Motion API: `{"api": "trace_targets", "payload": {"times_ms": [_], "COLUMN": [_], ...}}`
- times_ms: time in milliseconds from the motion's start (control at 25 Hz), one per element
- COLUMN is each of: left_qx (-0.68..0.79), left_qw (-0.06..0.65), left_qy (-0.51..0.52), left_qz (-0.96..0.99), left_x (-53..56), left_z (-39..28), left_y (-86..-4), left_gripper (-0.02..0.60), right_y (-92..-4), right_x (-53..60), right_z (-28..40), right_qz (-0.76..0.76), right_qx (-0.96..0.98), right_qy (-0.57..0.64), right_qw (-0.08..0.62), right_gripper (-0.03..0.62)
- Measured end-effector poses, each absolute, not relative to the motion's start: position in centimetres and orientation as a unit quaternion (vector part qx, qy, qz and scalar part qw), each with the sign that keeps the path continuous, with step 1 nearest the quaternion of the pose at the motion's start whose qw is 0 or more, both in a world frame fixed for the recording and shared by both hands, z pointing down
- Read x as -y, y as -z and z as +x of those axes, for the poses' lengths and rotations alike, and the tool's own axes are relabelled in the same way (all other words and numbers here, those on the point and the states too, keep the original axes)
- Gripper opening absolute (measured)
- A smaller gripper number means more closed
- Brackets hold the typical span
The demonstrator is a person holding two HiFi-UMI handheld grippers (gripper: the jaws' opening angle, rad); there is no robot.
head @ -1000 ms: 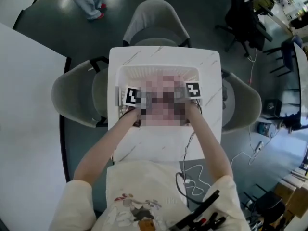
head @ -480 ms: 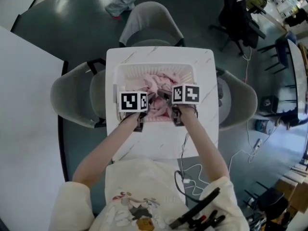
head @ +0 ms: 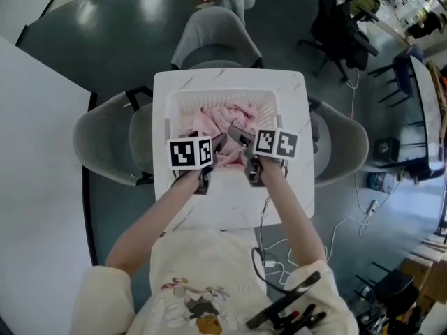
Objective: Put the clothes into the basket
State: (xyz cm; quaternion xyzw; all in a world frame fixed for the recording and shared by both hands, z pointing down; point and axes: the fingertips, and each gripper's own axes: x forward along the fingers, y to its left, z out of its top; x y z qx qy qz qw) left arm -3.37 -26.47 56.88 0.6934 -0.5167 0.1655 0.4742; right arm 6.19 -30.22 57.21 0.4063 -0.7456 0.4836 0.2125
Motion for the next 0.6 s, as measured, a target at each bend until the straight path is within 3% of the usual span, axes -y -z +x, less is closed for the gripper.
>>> {"api": "trace_targets", "payload": {"times_ms": [600], "left_qx": [0.494], "left_qw": [0.451], "left_qy": [-0.099], "left_qz": [0.736], "left_x": [22.5], "left_z": [-3.6], "left_y": [-52.4], "left_gripper": [0.374], "right_y": [-50.5], "right_x": [25.1], "right_z": [5.2], "right_qz": [0.433], "right_qx": [0.796], "right_qy": [-0.407], "right_qw": [0.118], "right_gripper": [0.471]}}
